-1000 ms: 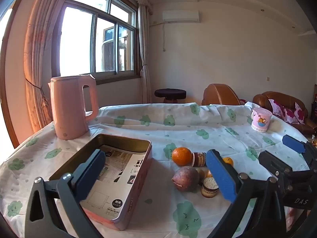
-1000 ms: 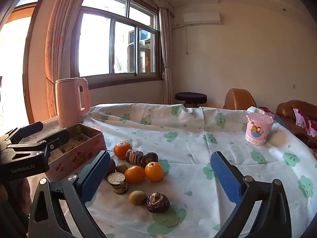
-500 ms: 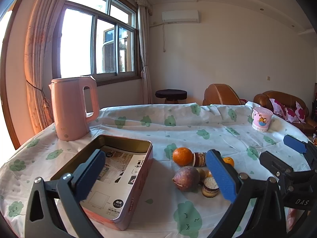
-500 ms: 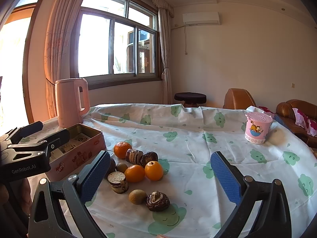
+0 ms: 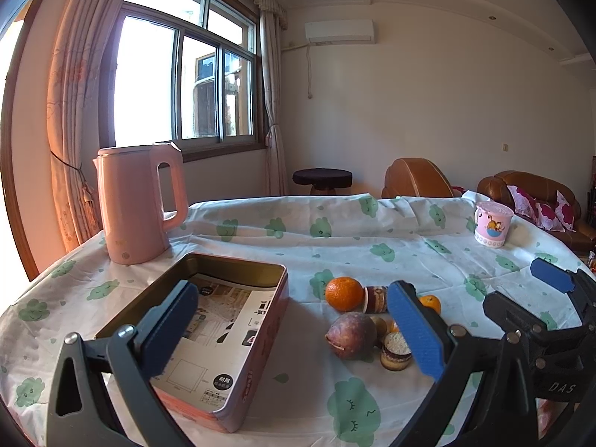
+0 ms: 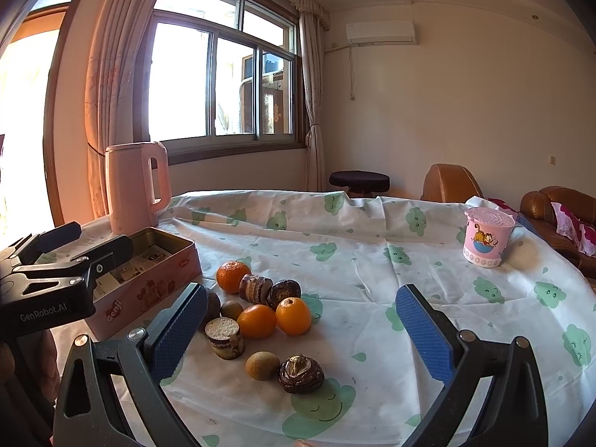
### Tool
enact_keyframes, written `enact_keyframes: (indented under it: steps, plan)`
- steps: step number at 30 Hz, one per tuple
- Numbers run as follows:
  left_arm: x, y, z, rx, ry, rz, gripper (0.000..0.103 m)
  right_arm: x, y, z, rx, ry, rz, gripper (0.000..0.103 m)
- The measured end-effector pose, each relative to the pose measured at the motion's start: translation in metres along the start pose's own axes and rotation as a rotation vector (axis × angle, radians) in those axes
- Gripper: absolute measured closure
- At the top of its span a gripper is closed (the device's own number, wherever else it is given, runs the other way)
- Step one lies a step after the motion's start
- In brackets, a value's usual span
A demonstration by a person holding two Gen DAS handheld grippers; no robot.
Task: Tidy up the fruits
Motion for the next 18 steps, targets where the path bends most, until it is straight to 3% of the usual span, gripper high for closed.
enact_keyframes:
  steps: [18]
  plan:
    - [0.0012, -0.0004, 0.0, -0.002, 0.001, 0.001, 0.0, 0.0068, 0.0011, -0.0022, -0.002, 0.001, -0.005, 0.001]
Point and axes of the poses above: each gripper's, at about its wrist camera, not at the fingertips, and y roughly the way its jaws point, z to its right, x to its underside, the point moved 4 cm from there along y, roughly the way its jaws point, and after that the axes turned 7 degrees about -y, right-handed, at the moved point
